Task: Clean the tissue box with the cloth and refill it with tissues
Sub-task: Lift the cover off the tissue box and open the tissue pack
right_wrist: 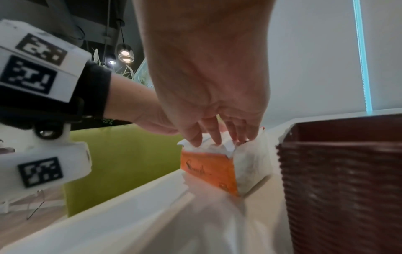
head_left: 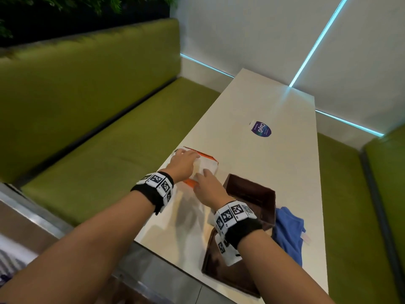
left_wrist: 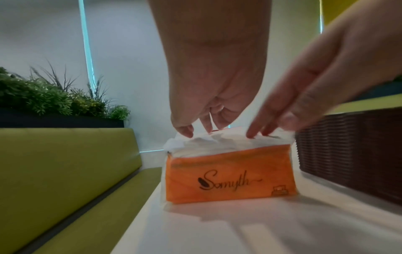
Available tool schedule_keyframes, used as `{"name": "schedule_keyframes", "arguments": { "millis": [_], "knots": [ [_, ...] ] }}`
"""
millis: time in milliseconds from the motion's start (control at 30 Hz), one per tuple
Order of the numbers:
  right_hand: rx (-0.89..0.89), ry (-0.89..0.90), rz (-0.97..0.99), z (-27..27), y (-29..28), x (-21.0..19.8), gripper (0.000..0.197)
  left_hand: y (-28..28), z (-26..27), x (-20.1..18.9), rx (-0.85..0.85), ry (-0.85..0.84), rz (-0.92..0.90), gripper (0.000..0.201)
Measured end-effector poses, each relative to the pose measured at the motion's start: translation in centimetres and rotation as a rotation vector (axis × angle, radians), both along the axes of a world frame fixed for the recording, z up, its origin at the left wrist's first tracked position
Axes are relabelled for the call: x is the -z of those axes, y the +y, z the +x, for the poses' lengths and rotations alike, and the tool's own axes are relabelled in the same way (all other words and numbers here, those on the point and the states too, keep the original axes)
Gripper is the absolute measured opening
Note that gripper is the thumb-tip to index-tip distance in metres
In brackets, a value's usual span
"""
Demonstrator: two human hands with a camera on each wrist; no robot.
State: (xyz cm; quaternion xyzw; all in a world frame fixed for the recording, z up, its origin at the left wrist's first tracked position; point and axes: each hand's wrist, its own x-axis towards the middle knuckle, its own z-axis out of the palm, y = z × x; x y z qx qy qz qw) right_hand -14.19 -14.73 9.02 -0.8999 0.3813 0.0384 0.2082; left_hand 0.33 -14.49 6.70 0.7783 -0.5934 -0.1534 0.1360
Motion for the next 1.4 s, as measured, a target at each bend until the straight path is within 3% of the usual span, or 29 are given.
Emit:
{"name": "schedule_keyframes", "arguments": {
  "millis": [133,300,567,733,1033,1233,1400],
  "knots": [
    [-0.035,0.079,-0.069,-0.4,0.6,1.1,0.033,-0.3,0.9,0.3,0.039,-0.072,0.032,0.057],
    [0.029,0.072,-0.091,0.1,0.1,0.3,0.031,-0.6,1.6,-0.5,0.053,-0.157,0.190,0.041],
    [0.144,0.108,-0.075,0.4,-1.4,-0.4,0.064,-0.2,1.4,-0.7,0.110,-0.226,0.279,0.042],
    [0.206,0.091,-0.154,0.4,-1.5,-0.2,0.056,0.2,1.1,-0.5,0.132,-0.190,0.173,0.052],
    [0.267,0.033,-0.142,0.3,-2.3,0.2,0.064,1.3,1.4,-0.6,0.148,-0.131,0.042,0.046],
    [0.236,0.052,-0.185,0.5,-2.1,0.1,0.056,2.0,1.3,-0.7,0.139,-0.106,0.039,0.064],
    [0.125,-0.055,-0.211,0.3,-2.1,-0.4,0.039,2.2,2.0,-1.1,0.138,-0.200,0.096,0.047]
  ]
}}
